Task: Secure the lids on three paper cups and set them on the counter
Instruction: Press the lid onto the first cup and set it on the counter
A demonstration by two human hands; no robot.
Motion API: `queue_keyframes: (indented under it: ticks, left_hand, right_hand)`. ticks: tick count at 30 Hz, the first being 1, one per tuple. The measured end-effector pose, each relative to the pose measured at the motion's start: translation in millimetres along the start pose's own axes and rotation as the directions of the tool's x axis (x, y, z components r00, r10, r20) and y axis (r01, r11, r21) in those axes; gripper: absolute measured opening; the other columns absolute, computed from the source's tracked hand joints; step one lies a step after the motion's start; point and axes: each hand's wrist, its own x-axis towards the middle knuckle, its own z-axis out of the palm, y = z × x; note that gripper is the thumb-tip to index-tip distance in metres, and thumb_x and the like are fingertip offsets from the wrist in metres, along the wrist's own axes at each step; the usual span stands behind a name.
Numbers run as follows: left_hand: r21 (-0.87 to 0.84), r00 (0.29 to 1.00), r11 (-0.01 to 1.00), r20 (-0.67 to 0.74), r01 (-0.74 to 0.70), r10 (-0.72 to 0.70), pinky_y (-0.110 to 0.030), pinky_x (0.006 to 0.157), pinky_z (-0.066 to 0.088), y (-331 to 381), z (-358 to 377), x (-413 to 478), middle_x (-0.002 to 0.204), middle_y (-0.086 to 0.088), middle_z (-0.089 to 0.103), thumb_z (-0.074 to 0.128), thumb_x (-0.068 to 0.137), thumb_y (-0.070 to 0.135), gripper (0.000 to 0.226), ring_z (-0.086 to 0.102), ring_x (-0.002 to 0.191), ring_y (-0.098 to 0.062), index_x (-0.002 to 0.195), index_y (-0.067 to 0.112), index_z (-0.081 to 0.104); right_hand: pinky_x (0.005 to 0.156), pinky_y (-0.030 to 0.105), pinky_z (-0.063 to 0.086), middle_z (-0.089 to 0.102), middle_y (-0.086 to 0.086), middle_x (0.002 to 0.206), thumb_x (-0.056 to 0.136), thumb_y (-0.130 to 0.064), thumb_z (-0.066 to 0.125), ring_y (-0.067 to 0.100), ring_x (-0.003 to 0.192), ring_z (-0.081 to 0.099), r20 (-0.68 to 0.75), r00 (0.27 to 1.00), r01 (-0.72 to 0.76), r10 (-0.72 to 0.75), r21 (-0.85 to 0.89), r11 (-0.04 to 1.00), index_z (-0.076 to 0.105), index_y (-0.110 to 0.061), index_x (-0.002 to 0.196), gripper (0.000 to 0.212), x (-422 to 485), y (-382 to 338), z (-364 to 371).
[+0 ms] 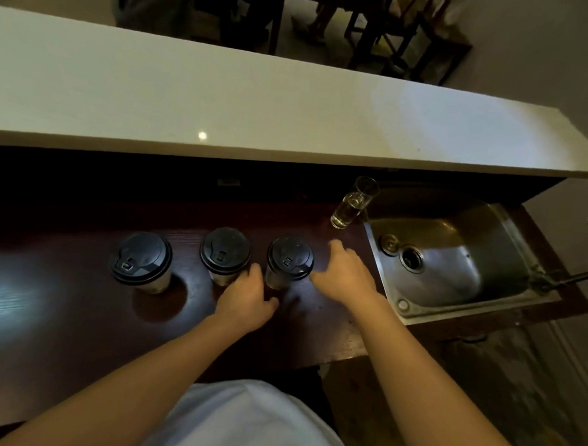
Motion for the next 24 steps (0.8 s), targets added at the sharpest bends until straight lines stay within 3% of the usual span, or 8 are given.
queue_keyframes:
  ticks: [3,7,12,17,21,24]
  left_hand:
    - [-0.113,1.000,0.993,-0.004,0.029,-0.030,-0.047,0.084,0.053,-0.6,9.7,4.6,0.123,-0.018,0.057,0.075,0.081,0.039,0.058,0.061,0.109,-0.037,0.117,0.011,0.039]
    - [-0.296,0.997,0.954,-0.034,0.050,-0.063,-0.050,0.089,0.053,1.6,21.3,6.8,0.129,-0.018,0.057,0.077,0.080,0.036,0.066,0.061,0.114,-0.038,0.127,0.012,0.038]
    - [-0.402,0.989,0.916,-0.134,-0.004,-0.054,-0.044,0.091,0.053,2.5,29.8,10.2,0.132,-0.015,0.057,0.076,0.082,0.028,0.067,0.061,0.115,-0.033,0.136,0.016,0.038]
    - [-0.424,0.992,0.904,-0.125,-0.053,0.000,-0.037,0.088,0.052,1.0,34.5,14.8,0.128,-0.011,0.062,0.075,0.084,0.023,0.062,0.062,0.114,-0.028,0.136,0.016,0.044]
    - [-0.444,0.995,0.894,-0.100,-0.069,0.027,-0.042,0.087,0.056,2.9,38.7,18.1,0.123,-0.005,0.064,0.084,0.075,0.022,0.068,0.064,0.108,-0.023,0.132,0.022,0.047]
    - [-0.478,0.997,0.877,-0.070,-0.046,0.015,-0.034,0.080,0.056,5.3,42.2,21.9,0.118,-0.001,0.065,0.088,0.069,0.017,0.070,0.065,0.102,-0.019,0.127,0.022,0.050]
  right_hand:
    - [0.108,0.050,0.040,0.025,0.012,0.157,0.083,-0.038,0.070,0.041,0.141,0.031,0.094,0.988,0.120,-0.120,0.005,0.993,0.015,-0.025,0.157,0.093,5.8,-7.4,-8.3]
    - [0.108,0.051,0.041,0.019,0.002,0.159,0.081,-0.049,0.073,0.036,0.141,0.025,0.111,0.960,0.263,-0.257,-0.041,0.964,0.006,-0.031,0.159,0.104,7.4,-17.7,6.0]
    - [0.102,0.055,0.046,0.024,0.000,0.157,0.084,-0.049,0.072,0.032,0.138,0.031,0.005,0.952,0.305,-0.305,-0.014,0.952,0.015,-0.030,0.157,0.095,10.3,-17.6,25.5]
    - [0.105,0.045,0.046,0.038,0.001,0.147,0.076,-0.044,0.080,0.028,0.132,0.042,0.009,0.929,0.368,-0.370,0.086,0.926,0.030,-0.025,0.152,0.094,16.0,-7.8,20.4]
    - [0.094,0.028,0.041,0.044,0.005,0.139,0.075,-0.038,0.084,0.023,0.127,0.046,0.055,0.951,0.283,-0.303,0.235,0.930,0.037,-0.021,0.150,0.090,26.6,2.0,10.7]
    - [0.094,0.031,0.046,0.048,0.004,0.135,0.072,-0.038,0.085,0.023,0.124,0.049,0.075,0.959,0.241,-0.273,0.288,0.927,0.043,-0.024,0.145,0.086,30.4,10.8,4.4]
